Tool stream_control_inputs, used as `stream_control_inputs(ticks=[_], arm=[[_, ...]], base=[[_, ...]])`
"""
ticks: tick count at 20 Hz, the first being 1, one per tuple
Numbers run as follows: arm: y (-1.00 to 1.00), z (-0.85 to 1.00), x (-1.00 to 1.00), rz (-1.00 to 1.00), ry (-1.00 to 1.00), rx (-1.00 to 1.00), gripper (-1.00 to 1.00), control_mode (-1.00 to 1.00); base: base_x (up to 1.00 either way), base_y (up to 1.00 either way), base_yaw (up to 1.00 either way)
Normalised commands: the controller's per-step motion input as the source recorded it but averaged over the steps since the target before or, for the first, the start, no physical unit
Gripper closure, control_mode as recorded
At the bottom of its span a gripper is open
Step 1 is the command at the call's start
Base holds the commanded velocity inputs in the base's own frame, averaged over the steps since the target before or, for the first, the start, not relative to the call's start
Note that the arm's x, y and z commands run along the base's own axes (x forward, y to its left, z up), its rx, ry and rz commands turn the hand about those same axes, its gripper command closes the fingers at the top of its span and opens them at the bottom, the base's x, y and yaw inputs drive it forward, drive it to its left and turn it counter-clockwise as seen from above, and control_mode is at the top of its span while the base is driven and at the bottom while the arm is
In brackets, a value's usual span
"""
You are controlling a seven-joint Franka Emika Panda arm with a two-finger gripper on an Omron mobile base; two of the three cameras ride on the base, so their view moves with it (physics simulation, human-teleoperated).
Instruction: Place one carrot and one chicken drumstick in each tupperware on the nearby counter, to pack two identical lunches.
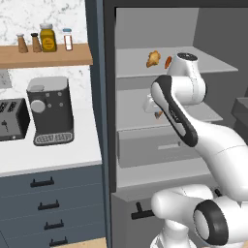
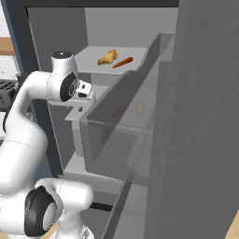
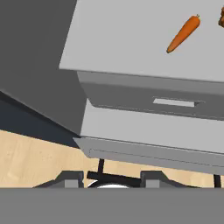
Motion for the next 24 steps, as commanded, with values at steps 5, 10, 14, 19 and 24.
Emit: stream_control_inputs(ticks=[5,10,14,19,24], arm=[[-0.66,-0.35,0.03,-0.08,0.02,0.06,-1.0,-1.0],[-0.93,-0.38,0.03,-0.25,-0.16,-0.02,-1.0,-1.0],[-0.86,0.01,0.53,-0.24,-0.14,0.11,-1.0,-1.0],[-0.2,0.0,1.0,-0.08,0.05,0.04,-1.0,-1.0],[-0.01,-0.04,1.0,-0.05,0.05,0.0,-1.0,-1.0]], base=[[0.0,0.0,0.0],[0.0,0.0,0.0],[0.0,0.0,0.0],[0.0,0.0,0.0],[0.0,0.0,0.0]])
